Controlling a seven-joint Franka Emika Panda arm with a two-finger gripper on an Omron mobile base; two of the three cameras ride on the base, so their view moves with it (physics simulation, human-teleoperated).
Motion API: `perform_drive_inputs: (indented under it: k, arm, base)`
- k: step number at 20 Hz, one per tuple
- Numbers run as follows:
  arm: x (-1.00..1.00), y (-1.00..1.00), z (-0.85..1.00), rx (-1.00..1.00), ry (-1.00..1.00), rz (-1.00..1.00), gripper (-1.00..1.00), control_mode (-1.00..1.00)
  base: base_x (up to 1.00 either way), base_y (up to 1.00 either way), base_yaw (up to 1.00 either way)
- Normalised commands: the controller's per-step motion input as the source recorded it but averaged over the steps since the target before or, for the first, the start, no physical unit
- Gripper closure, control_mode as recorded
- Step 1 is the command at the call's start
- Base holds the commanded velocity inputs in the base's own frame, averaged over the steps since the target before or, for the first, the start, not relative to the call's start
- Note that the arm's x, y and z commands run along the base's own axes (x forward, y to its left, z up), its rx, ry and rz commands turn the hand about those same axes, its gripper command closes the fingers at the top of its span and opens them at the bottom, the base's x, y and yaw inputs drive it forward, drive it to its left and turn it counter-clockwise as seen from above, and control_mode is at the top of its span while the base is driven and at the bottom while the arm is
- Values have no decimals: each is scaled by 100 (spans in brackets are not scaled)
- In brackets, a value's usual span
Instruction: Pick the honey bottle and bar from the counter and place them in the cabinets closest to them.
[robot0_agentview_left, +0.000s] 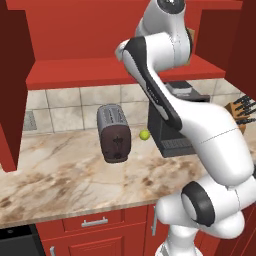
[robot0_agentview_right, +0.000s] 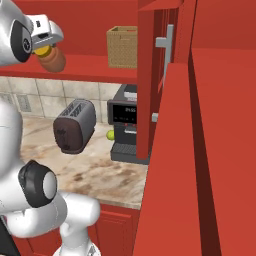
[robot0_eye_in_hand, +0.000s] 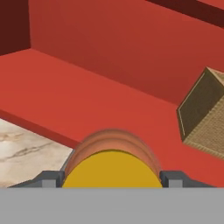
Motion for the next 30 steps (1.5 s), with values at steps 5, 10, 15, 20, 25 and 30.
perform_drive_inputs:
  k: [5,10,15,20,25,30]
  arm:
    - [16,-2,11,6,11,-2,100,-100]
    - [6,0,3,1,5,-1,100,-100]
    - [16,0,0,0,0,-2,100,-100]
    - [56,0,0,0,3,-8,100,-100]
    - [66,0,0,0,7,-12,100,-100]
    - [54,0,2,1,8,-10,100,-100]
  base:
    - [0,0,0]
    - [0,0,0]
    - [0,0,0]
    - [0,0,0]
    - [0,0,0]
    - [0,0,0]
